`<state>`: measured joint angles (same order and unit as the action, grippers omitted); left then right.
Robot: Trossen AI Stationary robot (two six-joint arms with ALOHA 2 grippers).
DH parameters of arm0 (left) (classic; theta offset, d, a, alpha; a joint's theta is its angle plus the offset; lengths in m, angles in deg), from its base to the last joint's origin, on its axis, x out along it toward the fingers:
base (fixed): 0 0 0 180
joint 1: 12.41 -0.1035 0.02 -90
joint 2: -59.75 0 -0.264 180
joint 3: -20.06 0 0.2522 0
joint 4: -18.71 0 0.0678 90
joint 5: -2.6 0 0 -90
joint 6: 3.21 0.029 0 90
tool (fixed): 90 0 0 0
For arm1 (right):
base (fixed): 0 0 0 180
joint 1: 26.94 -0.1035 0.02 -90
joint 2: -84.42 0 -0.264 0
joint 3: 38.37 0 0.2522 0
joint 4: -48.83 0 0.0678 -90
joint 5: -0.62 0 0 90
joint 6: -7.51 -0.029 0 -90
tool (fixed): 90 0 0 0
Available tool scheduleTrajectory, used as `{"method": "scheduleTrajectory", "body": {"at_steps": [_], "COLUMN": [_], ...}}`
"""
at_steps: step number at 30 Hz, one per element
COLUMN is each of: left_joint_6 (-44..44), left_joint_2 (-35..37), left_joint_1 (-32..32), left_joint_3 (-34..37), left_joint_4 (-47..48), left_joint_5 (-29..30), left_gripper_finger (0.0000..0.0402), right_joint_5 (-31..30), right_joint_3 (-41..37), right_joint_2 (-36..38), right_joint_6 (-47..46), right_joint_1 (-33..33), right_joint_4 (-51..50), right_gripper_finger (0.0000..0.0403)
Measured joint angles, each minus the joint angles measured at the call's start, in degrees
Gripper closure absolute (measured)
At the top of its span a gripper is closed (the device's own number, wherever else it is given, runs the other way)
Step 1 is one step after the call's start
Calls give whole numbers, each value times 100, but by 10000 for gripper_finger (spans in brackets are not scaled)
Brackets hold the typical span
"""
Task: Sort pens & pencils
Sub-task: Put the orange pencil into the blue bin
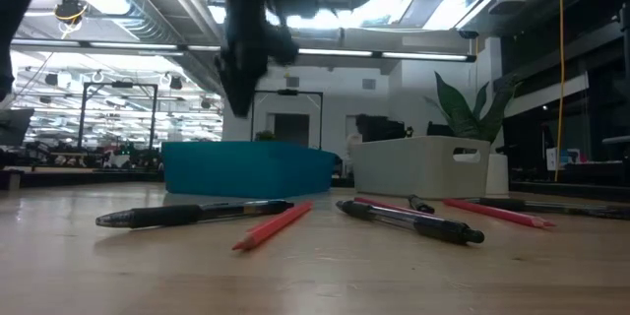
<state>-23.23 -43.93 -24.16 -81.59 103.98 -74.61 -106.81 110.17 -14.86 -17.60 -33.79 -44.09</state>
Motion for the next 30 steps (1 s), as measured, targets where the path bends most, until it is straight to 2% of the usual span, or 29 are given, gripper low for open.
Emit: {"method": "scheduleTrajectory", "body": {"at_steps": [7, 12, 16, 19, 22, 26, 30], "left_joint_6": [-789, -1912, -3174, -3930, -4415, -4929, -5462], "left_joint_2": [930, 1229, 1281, 1264, 1264, 1254, 1168], "left_joint_1": [1313, 2335, 3003, 3415, 3634, 3726, 3702], "left_joint_3": [-8, 227, 674, 1063, 1403, 1594, 1603], "left_joint_4": [776, 802, 805, 301, -744, -1631, -2298], "left_joint_5": [273, 493, 610, 548, 198, -49, -48], "left_gripper_finger": [300, 299, 300, 301, 298, 301, 302], "right_joint_5": [44, 101, 307, 361, 160, -327, -346], "right_joint_3": [0, 0, -44, -91, -101, -103, -103], "right_joint_2": [0, 0, 0, -2, -2, -2, -2], "right_joint_6": [1, -155, -443, -590, -597, -431, -29], "right_joint_1": [370, 592, 610, 551, 564, 752, 984], "right_joint_4": [-334, -540, -743, -891, -952, -956, -950], "right_gripper_finger": [292, 292, 292, 292, 292, 292, 292]}}
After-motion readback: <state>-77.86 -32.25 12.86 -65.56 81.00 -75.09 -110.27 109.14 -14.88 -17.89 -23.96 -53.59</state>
